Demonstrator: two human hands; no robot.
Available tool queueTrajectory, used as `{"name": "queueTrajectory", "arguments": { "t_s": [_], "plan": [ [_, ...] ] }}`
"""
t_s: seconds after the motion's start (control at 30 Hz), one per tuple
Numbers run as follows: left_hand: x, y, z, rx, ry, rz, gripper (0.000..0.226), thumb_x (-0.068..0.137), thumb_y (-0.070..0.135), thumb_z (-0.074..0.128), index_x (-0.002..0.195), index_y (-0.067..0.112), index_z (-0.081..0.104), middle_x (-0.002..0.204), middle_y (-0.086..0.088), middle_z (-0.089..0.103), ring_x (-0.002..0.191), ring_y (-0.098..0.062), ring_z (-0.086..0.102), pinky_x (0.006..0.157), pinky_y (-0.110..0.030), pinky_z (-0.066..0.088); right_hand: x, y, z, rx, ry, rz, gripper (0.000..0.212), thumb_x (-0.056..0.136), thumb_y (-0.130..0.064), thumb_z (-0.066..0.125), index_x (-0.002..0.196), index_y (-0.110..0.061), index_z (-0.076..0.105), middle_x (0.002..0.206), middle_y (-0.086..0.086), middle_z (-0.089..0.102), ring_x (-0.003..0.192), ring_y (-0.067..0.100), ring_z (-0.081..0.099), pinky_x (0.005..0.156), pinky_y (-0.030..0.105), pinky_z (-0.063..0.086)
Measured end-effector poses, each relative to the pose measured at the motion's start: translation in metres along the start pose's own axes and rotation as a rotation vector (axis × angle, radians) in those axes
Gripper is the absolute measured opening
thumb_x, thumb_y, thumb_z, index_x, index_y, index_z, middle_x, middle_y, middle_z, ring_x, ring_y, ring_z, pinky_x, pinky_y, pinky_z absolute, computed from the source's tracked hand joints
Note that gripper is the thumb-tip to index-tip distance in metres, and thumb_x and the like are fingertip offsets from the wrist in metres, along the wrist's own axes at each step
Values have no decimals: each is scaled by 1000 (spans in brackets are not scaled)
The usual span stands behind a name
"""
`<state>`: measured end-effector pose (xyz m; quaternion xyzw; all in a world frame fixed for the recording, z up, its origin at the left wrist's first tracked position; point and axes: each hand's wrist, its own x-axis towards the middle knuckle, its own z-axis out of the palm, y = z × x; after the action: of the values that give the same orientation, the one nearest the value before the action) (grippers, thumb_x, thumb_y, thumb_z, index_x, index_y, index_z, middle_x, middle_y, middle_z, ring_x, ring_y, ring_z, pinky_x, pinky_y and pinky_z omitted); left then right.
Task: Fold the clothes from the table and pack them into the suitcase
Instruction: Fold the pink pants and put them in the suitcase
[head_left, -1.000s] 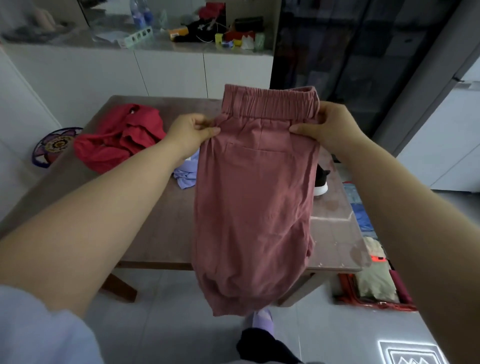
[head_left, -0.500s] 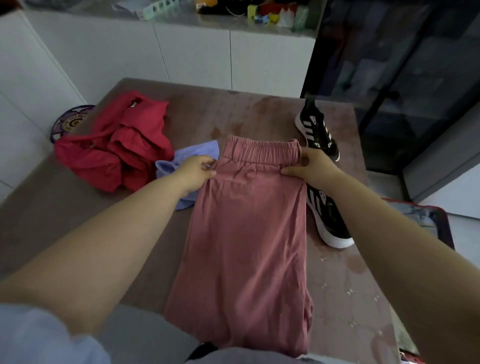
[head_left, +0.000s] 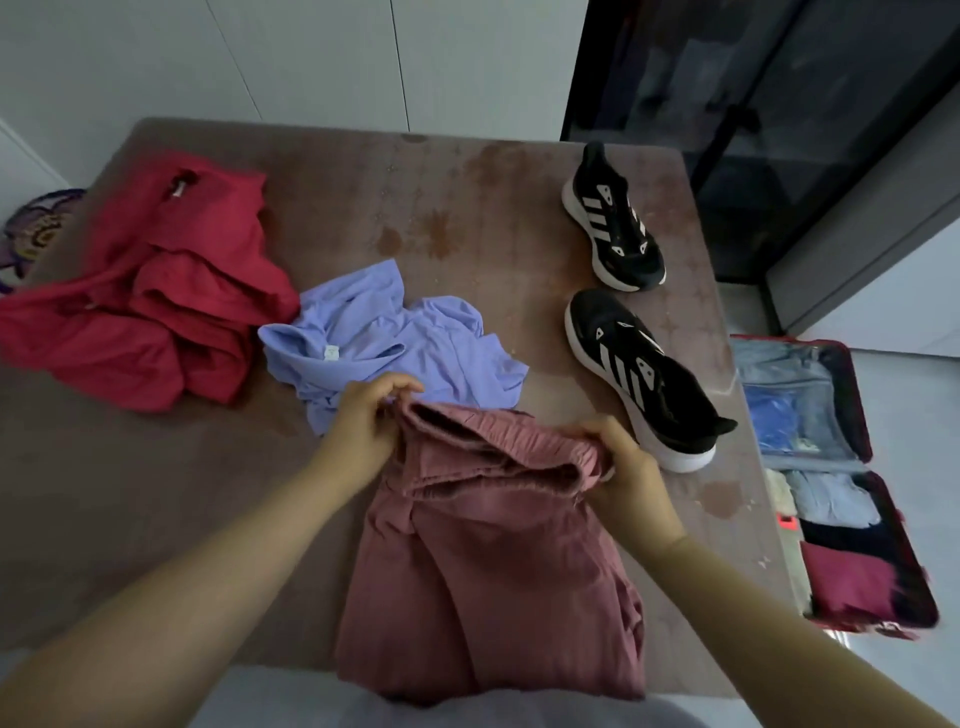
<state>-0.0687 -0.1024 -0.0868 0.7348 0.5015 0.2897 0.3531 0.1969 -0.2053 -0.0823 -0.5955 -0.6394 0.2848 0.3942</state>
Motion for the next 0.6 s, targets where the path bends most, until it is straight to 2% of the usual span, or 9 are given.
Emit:
{"name": "queueTrajectory", "arguments": {
  "t_s": [0.07, 0.1, 0.17, 0.23, 0.3, 0.37, 0.47, 0.53, 0.6],
  "plan": [
    [9, 13, -4, 33, 28, 110, 51, 68, -2, 45, 104, 33, 52, 80, 15, 56, 87, 3, 48, 86, -10, 34, 9, -5, -8, -41, 33, -83, 45, 67, -5, 77, 96, -31, 54, 98, -12, 63, 93, 15, 60, 88, 20, 43],
    [13, 17, -6, 63, 9, 180, 56, 65, -8, 46, 106, 30, 50, 79, 11, 58, 81, 2, 46, 83, -4, 30, 11, -8, -12, -82, 11, -174, 38, 69, -12, 78, 94, -26, 53, 100, -14, 64, 94, 13, 59, 95, 20, 40],
    [17, 21, -12, 187, -60, 323, 51, 68, 1, 47, 111, 29, 50, 89, 3, 65, 83, -13, 49, 82, -11, 29, 6, -10, -15, -170, -64, -306, 29, 75, -28, 71, 88, -22, 46, 106, -12, 63, 95, 8, 58, 106, 26, 31],
    [10, 9, -12, 398, -174, 469, 52, 71, 20, 50, 121, 34, 46, 100, 1, 62, 88, -20, 49, 83, -22, 30, -5, -8, -12, -249, -151, -340, 24, 78, -27, 61, 85, -25, 39, 109, -9, 65, 97, 8, 58, 107, 31, 30],
    [-3, -6, -8, 558, -298, 591, 72, 64, 17, 62, 131, 33, 42, 98, 7, 49, 88, -16, 41, 84, -24, 29, -19, -3, -3, -363, -213, -430, 18, 81, -17, 52, 84, -25, 36, 108, -2, 67, 93, 16, 60, 98, 35, 37],
    [-16, -15, -6, 631, -312, 694, 79, 63, 5, 62, 133, 35, 42, 90, 7, 38, 83, -15, 36, 81, -24, 32, -36, 5, 9, -499, -226, -575, 11, 94, -15, 41, 86, -22, 42, 105, 3, 66, 85, 24, 62, 89, 38, 45],
    [-40, -36, -3, 732, -307, 833, 83, 74, 11, 49, 147, 39, 20, 87, 5, 33, 80, -17, 36, 86, -31, 34, -61, 17, 24, -658, -292, -670, 23, 103, -17, 26, 97, -20, 48, 106, 2, 69, 90, 19, 65, 103, 38, 38],
    [-56, -51, 2, 821, -375, 840, 98, 69, 18, 59, 149, 33, 5, 90, 4, 37, 82, -16, 38, 97, -34, 29, -74, 27, 28, -756, -444, -619, 25, 100, -17, 28, 116, -21, 48, 114, -2, 68, 102, 15, 65, 108, 37, 33],
    [-67, -59, 5, 855, -420, 786, 103, 64, 26, 68, 149, 31, 9, 94, 4, 42, 86, -15, 40, 103, -36, 23, -80, 32, 27, -866, -572, -517, 51, 89, -20, 36, 140, -24, 34, 127, -5, 62, 112, 13, 61, 109, 36, 33]
  ]
}}
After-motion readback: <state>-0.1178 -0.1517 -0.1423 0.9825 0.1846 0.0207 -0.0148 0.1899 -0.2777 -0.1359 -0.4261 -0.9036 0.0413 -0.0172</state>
